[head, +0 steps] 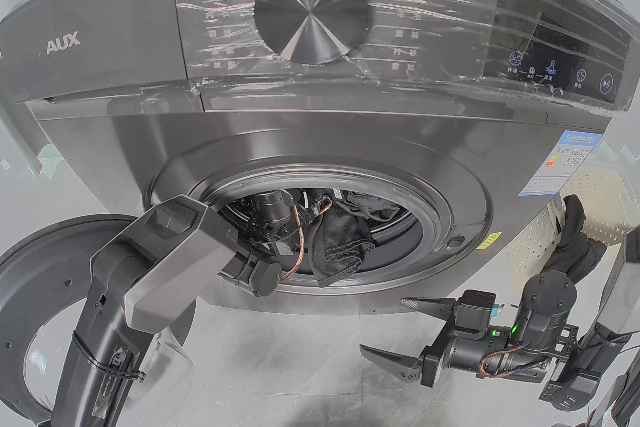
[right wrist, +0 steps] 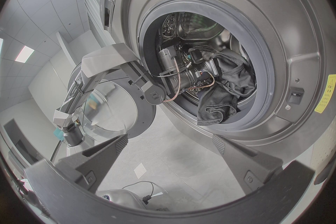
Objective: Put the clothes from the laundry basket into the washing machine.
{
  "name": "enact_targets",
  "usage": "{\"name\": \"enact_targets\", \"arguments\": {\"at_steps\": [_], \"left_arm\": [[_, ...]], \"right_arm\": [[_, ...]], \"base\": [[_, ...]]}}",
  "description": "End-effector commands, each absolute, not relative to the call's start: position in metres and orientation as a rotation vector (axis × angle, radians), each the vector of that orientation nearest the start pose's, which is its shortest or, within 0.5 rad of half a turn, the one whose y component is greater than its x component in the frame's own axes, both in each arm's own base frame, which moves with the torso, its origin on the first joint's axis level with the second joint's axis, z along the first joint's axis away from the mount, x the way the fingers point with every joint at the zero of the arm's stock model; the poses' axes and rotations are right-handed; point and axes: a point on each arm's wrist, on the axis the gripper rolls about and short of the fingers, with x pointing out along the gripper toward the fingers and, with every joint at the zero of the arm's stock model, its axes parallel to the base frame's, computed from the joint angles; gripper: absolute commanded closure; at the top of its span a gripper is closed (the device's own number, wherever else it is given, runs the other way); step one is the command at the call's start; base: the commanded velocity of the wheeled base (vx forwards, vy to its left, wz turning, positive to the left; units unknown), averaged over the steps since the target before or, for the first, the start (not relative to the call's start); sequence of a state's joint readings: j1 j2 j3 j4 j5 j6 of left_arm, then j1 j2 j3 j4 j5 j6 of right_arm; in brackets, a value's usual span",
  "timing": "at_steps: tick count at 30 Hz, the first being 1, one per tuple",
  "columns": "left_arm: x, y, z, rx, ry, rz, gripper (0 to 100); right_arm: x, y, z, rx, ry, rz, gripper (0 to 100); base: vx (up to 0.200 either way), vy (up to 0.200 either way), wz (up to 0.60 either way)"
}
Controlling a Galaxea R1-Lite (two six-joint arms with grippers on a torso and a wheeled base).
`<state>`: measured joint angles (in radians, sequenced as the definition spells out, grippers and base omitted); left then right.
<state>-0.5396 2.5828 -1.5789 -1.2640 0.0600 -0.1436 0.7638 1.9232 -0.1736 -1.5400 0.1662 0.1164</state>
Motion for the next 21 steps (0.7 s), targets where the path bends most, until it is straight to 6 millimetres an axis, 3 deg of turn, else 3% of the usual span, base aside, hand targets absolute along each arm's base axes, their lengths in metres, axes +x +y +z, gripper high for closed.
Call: {"name": "enact_targets", "arguments": {"at_steps": [1, 5, 9, 21], "left_arm": [[0.442, -0.258, 0.083, -0.220, -0.230, -0.480, 0], [0.433, -0.254, 0.091, -0.218, -0.207, -0.476, 0], [0.405, -0.243, 0.095, -0.173, -0.048, -0.507, 0], [0.365, -0.229, 0.076, -0.099, 0.193, -0.607, 0]], "right_arm": [[0.176, 0.174, 0.075, 0.044, 0.262, 0.914, 0], [0.176, 0.174, 0.075, 0.044, 0.260, 0.914, 0], [0.176, 0.174, 0.075, 0.045, 0.259, 0.914, 0], [0.178, 0.174, 0.076, 0.047, 0.254, 0.910, 0]], "base": [[0.000, 0.000, 0.00], [0.000, 0.000, 0.00], [0.000, 0.000, 0.00], [0.000, 0.000, 0.00]]}}
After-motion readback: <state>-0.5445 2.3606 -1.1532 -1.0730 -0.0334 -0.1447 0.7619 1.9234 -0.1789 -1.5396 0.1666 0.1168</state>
